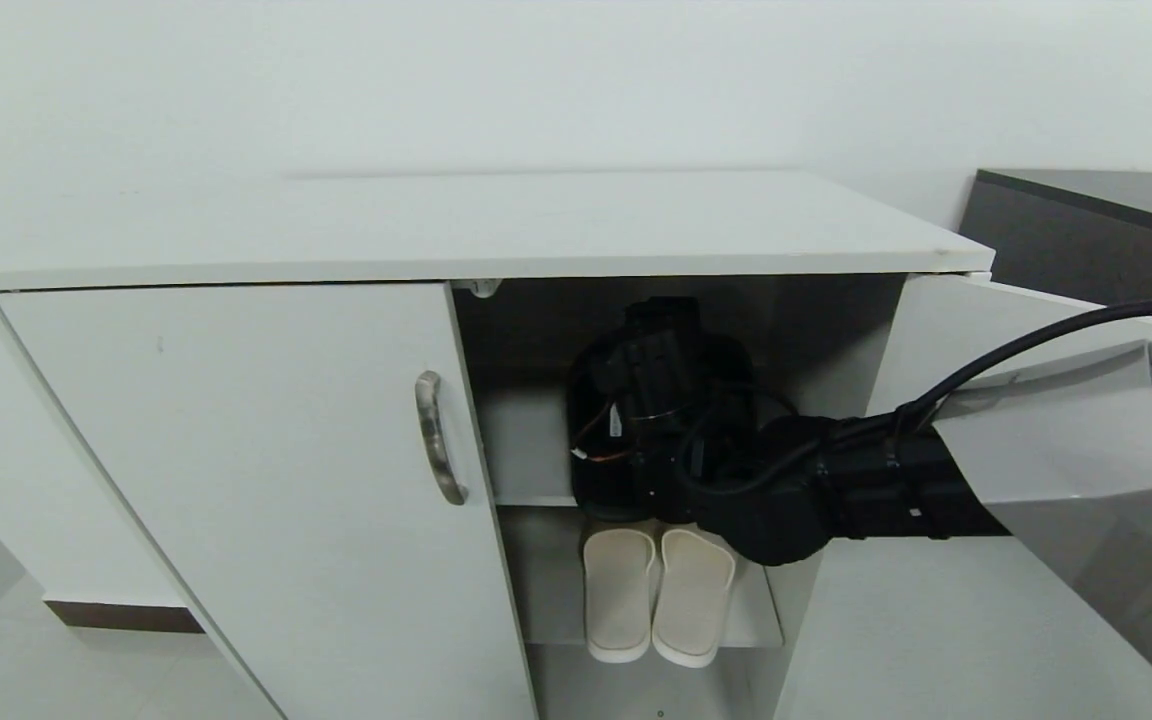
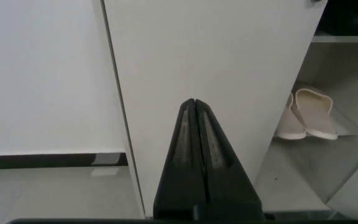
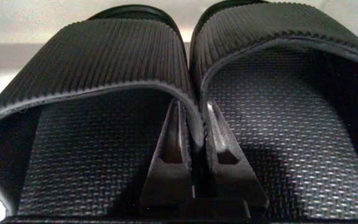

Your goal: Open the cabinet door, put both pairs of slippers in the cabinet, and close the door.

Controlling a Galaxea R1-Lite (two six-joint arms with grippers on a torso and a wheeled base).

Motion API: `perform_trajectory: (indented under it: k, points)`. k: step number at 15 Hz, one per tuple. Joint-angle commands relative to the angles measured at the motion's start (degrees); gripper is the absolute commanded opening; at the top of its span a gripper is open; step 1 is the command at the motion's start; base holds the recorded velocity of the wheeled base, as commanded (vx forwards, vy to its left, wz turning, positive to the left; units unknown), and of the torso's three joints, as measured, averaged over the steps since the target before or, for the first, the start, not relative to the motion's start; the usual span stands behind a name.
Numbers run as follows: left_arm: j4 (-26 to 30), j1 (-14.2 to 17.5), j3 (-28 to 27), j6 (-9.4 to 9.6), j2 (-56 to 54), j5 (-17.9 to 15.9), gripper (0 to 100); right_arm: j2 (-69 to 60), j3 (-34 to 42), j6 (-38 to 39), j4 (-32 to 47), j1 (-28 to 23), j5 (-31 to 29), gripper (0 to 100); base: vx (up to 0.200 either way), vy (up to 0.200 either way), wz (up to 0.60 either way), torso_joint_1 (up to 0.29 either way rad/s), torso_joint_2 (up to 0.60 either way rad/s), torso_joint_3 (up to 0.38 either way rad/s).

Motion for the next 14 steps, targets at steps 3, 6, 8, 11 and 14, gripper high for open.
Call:
perform_trajectory:
  k: [3, 6, 8, 11, 14]
  points:
    - [0.0, 0.1, 0.0, 0.01, 0.0, 0.0, 0, 4.3, -4.8, -0.5, 0.3, -1.5, 0.4, 0, 0.0, 0.0, 0.0, 0.0, 0.0, 0.0]
    - [0.0, 0.1, 0.0, 0.01, 0.0, 0.0, 0, 6.4, -6.4, -0.4, 0.1, -2.1, 0.5, 0, 0.0, 0.0, 0.0, 0.0, 0.0, 0.0]
    - [0.0, 0.1, 0.0, 0.01, 0.0, 0.0, 0, 6.9, -6.7, -0.3, 0.0, -2.2, 0.9, 0, 0.0, 0.0, 0.0, 0.0, 0.0, 0.0]
    - [0.0, 0.1, 0.0, 0.01, 0.0, 0.0, 0, 7.1, -6.9, -0.1, 0.0, -2.6, 1.0, 0, 0.0, 0.0, 0.0, 0.0, 0.0, 0.0]
    - [0.0, 0.1, 0.0, 0.01, 0.1, 0.0, 0, 6.7, -6.7, 0.1, -0.1, -3.2, 1.0, 100, 0.0, 0.0, 0.0, 0.0, 0.0, 0.0]
